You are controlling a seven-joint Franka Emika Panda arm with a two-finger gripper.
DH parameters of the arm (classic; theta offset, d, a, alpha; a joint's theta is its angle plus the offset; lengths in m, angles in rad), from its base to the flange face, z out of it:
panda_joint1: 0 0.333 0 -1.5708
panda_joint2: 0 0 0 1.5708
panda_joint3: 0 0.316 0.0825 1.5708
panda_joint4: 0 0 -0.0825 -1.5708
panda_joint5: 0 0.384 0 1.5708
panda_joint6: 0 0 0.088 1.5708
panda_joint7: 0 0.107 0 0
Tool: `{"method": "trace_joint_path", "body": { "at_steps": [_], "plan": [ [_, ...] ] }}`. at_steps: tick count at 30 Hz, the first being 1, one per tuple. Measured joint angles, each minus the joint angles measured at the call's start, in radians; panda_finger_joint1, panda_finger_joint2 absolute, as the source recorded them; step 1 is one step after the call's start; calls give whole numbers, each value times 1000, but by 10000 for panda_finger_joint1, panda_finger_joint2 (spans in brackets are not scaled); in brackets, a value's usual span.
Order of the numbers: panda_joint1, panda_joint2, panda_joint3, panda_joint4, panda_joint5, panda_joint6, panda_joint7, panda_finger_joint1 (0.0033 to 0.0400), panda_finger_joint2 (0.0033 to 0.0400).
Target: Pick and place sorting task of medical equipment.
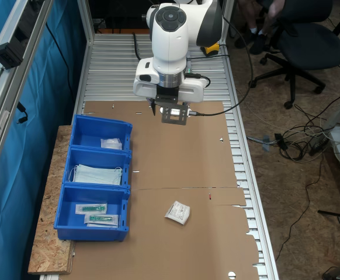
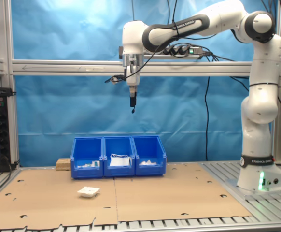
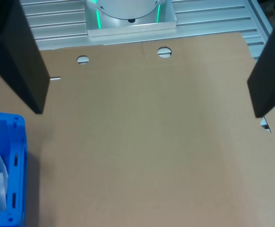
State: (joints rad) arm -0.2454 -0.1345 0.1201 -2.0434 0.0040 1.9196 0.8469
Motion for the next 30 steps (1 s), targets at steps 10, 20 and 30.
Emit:
{"method": "trace_joint_path", "body": {
  "at_steps": [10,20,30],
  "plan": [
    [0,0,0,0,0,0,0,400,400],
    [0,1,0,0,0,3,0,400,400],
    [3,57,0,7,0,88,0,400,400]
  ]
}}
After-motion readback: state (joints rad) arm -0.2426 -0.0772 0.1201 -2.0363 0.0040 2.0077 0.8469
